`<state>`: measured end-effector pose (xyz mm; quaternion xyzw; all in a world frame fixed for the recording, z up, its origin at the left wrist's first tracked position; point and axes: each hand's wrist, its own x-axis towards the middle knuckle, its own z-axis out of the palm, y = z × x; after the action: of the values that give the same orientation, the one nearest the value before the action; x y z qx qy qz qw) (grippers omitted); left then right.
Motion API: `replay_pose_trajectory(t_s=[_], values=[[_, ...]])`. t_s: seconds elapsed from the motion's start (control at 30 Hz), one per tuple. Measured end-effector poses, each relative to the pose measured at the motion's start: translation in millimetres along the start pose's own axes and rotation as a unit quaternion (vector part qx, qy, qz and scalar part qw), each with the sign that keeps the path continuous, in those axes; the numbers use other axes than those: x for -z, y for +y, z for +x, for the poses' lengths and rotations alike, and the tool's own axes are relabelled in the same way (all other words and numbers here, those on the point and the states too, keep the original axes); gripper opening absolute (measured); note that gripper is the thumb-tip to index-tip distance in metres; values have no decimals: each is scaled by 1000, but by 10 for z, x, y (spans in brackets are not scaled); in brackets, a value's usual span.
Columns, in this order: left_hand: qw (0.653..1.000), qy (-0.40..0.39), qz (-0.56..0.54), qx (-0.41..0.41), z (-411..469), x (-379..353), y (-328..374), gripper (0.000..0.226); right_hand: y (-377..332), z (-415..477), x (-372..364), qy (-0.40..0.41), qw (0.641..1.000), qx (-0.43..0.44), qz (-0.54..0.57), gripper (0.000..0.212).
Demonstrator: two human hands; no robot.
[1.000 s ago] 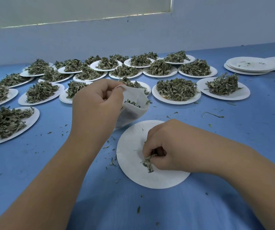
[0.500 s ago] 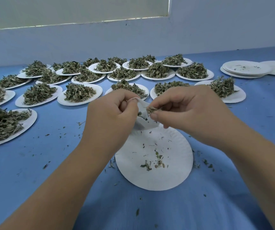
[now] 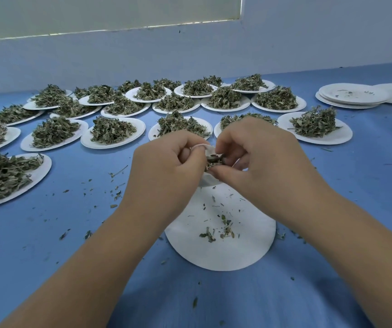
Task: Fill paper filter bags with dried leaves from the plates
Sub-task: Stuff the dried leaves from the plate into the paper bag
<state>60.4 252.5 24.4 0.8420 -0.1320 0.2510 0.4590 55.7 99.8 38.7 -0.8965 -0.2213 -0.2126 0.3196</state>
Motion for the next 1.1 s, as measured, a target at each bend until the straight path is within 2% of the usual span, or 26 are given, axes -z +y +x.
replay_pose_trajectory(t_s=[0.13,0.23,0.43,0.57,0.67,0.77,0.83,0.9,1.1], values=[[1000,-13,-8,8,-2,3,19,24,-20,6,-23,-36,998,38,-45,3],[1000,-20,-8,9,-5,6,21,24,-3,2,-28,-36,994,83,-54,9],[1000,-2,-13,27,43,75,-10,25,46,-11,113,14,990,32,133,16],[998,15,-35,48,86,129,-45,25,66,1,188,14,976,12,218,20],[998,30,-37,51,108,160,-59,27,116,13,250,-84,978,14,191,17],[997,38,-35,52,121,185,-66,26,192,16,224,-251,966,-4,67,12],[997,40,-33,51,124,190,-69,26,234,-1,158,-317,948,-19,-14,12],[998,40,-31,49,124,186,-65,26,248,-21,97,-344,937,-32,-47,11],[998,33,-25,46,112,175,-55,23,200,-42,-15,-351,936,-29,-32,6]])
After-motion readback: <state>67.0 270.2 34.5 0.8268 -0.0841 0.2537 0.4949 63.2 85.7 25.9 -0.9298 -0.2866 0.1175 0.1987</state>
